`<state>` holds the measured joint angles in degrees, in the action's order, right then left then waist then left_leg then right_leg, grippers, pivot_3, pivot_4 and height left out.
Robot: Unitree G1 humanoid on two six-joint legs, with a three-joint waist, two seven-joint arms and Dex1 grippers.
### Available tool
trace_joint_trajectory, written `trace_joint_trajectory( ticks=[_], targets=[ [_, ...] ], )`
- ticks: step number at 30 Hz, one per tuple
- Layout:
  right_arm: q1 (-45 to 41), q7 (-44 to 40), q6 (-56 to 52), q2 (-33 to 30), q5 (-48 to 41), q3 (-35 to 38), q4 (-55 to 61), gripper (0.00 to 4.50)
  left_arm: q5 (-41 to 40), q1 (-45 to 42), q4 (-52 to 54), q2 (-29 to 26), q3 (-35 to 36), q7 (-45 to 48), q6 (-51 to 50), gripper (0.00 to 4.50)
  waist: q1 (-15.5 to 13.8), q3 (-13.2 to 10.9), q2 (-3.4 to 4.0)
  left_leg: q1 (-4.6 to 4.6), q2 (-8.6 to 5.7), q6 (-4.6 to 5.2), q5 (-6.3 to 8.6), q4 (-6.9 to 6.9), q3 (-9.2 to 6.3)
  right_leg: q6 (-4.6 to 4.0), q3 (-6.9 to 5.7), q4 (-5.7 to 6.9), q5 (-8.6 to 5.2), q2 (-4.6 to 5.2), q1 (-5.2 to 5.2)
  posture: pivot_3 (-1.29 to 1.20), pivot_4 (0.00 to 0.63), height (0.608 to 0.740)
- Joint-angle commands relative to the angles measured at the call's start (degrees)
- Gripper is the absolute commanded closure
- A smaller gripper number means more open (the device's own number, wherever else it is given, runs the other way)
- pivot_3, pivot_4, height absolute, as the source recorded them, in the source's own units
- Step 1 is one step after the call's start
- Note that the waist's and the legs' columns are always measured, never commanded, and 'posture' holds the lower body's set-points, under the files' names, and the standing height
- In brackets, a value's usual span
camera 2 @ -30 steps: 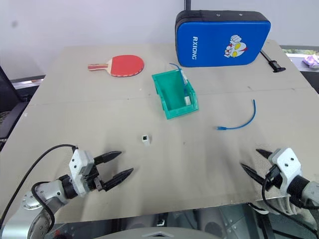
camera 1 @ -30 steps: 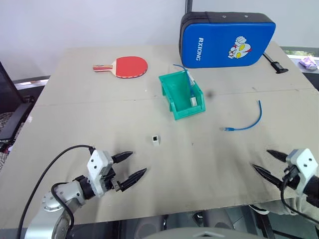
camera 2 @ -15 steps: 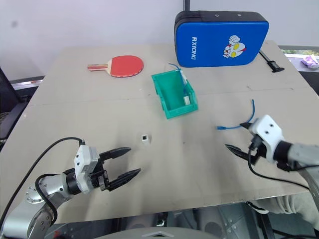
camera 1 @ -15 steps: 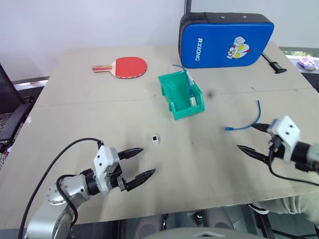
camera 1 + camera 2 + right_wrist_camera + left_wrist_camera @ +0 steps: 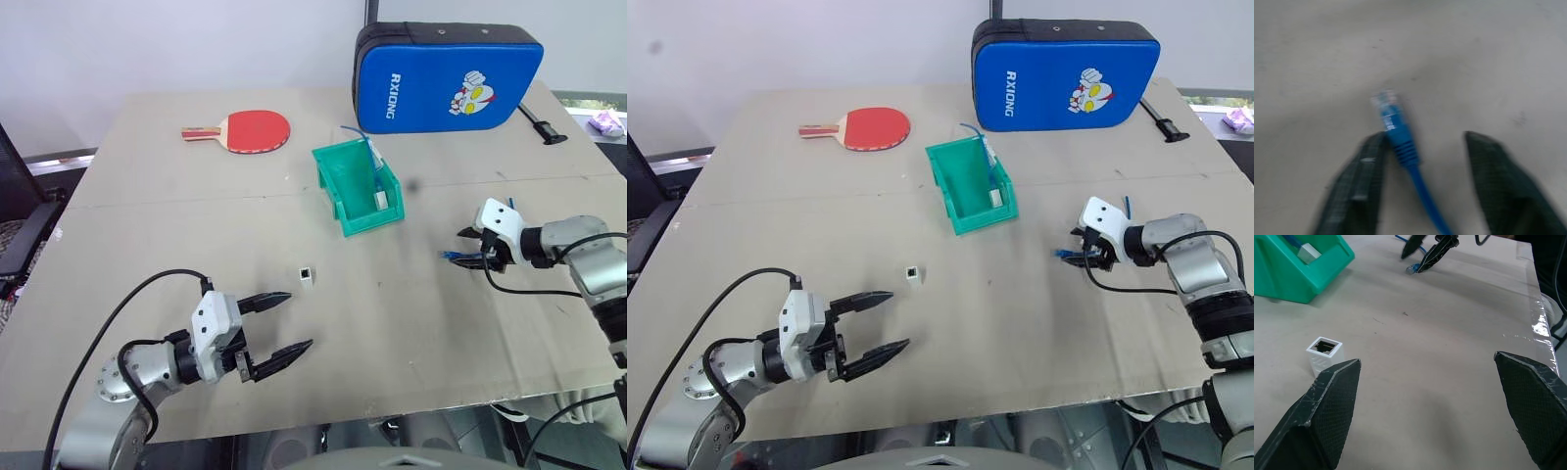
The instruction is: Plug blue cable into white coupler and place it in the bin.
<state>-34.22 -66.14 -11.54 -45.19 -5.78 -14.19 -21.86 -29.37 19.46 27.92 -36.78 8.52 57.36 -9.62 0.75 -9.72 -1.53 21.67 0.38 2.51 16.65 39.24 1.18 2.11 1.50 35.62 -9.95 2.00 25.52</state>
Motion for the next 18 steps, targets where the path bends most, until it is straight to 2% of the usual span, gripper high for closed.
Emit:
trace_joint_trajectory(
  ticks=[1, 2, 3, 8, 12, 16, 17, 18],
  targets=[
    [1.3, -2.4, -1.2, -0.2, -0.8, 0.9, 2.5, 3.89, 0.1, 0.6, 1.5, 0.2, 0.5, -0.6, 1.3, 0.00, 0.0, 0.0, 0.00, 0.00, 0.00, 0.00, 0.00, 0.01, 0.00, 0.00, 0.00, 0.00, 0.00, 0.00, 0.00, 0.00, 0.150, 0.740],
    [1.9, -3.2, -2.5, -0.2, -1.9, 1.2, 4.9, 4.36, 0.1, 0.6, 1.5, 0.2, 0.4, -0.7, 1.3, 0.00, 0.0, 0.0, 0.00, -0.01, 0.00, 0.00, 0.00, 0.04, 0.01, -0.03, 0.01, 0.01, 0.03, 0.00, -0.01, 0.00, 0.150, 0.740],
    [2.6, -3.6, -3.8, -0.2, -2.8, 1.2, 7.9, 4.44, 0.1, 0.5, 1.5, 0.2, 0.4, -0.7, 1.3, 0.00, 0.0, 0.0, 0.01, -0.02, 0.00, 0.00, 0.00, 0.05, 0.01, -0.03, 0.01, 0.02, 0.03, 0.00, -0.01, 0.00, 0.150, 0.740],
    [4.9, -1.0, -12.3, 3.0, -1.0, -3.3, 22.9, 4.44, 0.1, -2.0, 0.3, -0.3, -0.1, -0.8, 0.8, 0.00, 0.2, 0.0, 0.04, -0.01, 0.12, 0.00, -0.01, 0.01, -0.13, -0.07, -0.10, 0.20, 0.07, -0.13, 0.09, 0.00, 0.150, 0.740],
    [4.7, 2.3, -14.7, 6.7, 1.4, -6.3, 25.4, 4.44, 1.3, -4.8, -0.3, -0.5, -1.0, -1.6, 0.0, 0.00, 0.0, 0.0, 0.05, -0.01, 0.15, 0.00, -0.01, 0.00, -0.18, -0.09, -0.18, 0.21, 0.06, -0.16, 0.10, 0.00, 0.150, 0.740],
    [4.5, 2.7, -12.4, 9.1, 2.7, -7.8, 25.1, 4.44, 2.7, -7.8, -0.2, -0.9, -2.6, -2.5, -0.9, 0.00, 0.1, 0.0, -0.02, -0.01, 0.11, -0.01, -0.01, 0.05, -0.13, -0.08, -0.15, 0.17, 0.06, -0.09, 0.06, 0.00, 0.150, 0.740],
    [4.8, 2.1, -12.3, 9.4, 1.7, -7.3, 25.8, 3.71, 3.3, -8.9, 0.0, -1.2, -3.6, -2.6, -1.3, 0.00, 0.1, 0.0, -0.02, -0.03, 0.10, -0.01, -0.01, 0.05, -0.09, -0.08, -0.12, 0.17, 0.06, -0.10, 0.06, 0.00, 0.150, 0.740],
    [5.6, 2.1, -11.9, 9.3, 0.9, -6.2, 26.9, 3.40, 3.9, -10.7, 0.3, -1.3, -4.7, -3.1, -2.3, 0.00, 0.1, 0.0, -0.02, -0.03, 0.10, -0.01, -0.01, 0.05, -0.08, -0.08, -0.11, 0.18, 0.06, -0.11, 0.05, 0.00, 0.150, 0.740]
  ],
)
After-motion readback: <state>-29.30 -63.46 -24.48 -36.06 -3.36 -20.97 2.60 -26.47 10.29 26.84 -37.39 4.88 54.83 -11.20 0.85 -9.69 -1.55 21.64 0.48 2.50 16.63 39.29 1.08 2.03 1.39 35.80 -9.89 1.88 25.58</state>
